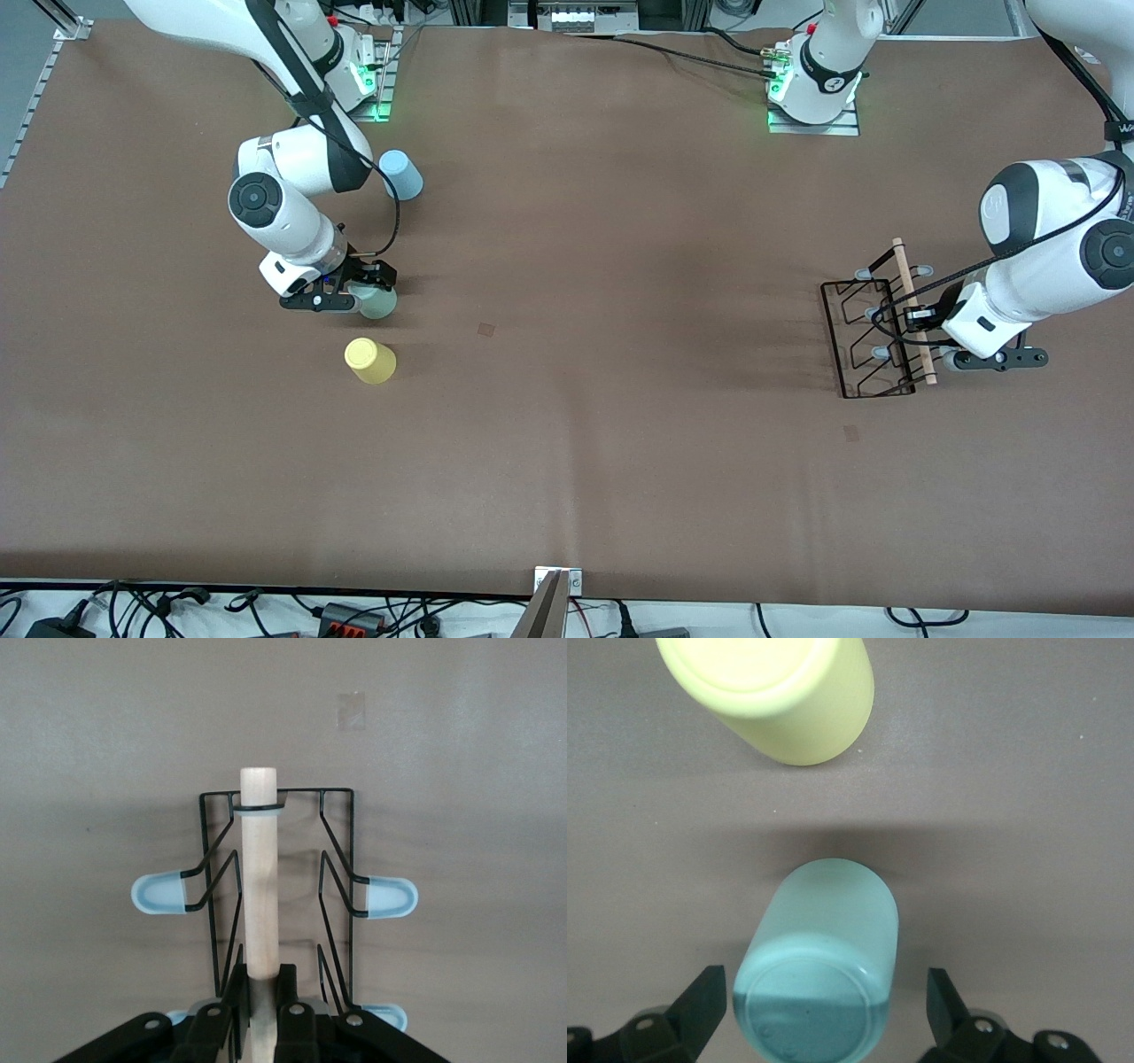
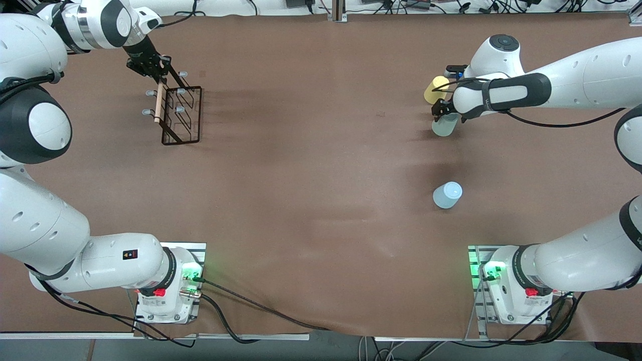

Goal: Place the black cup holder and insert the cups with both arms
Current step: 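Grasp the teal cup with the right gripper while the left gripper grasps the rack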

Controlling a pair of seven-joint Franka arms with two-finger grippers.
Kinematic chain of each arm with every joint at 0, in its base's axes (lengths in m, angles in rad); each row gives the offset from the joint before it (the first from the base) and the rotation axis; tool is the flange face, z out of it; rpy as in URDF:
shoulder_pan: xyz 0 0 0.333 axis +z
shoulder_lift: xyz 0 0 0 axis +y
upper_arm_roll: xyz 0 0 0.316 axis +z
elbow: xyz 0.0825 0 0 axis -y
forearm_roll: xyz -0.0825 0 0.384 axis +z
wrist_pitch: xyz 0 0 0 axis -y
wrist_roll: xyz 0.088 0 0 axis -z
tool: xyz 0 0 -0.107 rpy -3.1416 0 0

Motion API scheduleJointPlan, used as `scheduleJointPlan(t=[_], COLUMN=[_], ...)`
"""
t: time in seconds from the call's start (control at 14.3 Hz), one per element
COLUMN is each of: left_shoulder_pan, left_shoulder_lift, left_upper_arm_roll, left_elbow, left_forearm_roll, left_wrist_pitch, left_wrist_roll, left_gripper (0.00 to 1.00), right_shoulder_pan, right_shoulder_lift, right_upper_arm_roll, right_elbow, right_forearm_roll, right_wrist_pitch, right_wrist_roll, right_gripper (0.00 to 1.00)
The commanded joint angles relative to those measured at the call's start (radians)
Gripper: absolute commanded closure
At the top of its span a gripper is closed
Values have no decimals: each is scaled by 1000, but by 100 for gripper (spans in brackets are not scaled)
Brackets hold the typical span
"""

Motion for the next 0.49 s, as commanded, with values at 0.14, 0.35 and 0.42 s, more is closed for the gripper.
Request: scheduleJointPlan(t=[0.14, 0.35, 0.42], left_shoulder_pan=[4, -8, -22], left_shoulder_lift=[-32, -44, -44], left_upper_arm_roll=[-8, -13, -26], left_elbow=[-11, 78, 118], left_forearm_roll=[15, 15, 15], left_wrist_pitch=[-1, -112, -166], left_wrist_roll=[9, 30, 35], left_gripper=[96, 97, 97], right_shoulder_pan=[2, 0, 0], right_shoulder_lift=[0, 11, 11], right_upper_arm_roll=[-3, -3, -3], right_elbow=[-16, -14, -14], right_forearm_roll=[10, 8, 10], right_wrist_pitch=[45, 62, 66], right_wrist_roll=[11, 11, 10], right_gripper=[0, 0, 0])
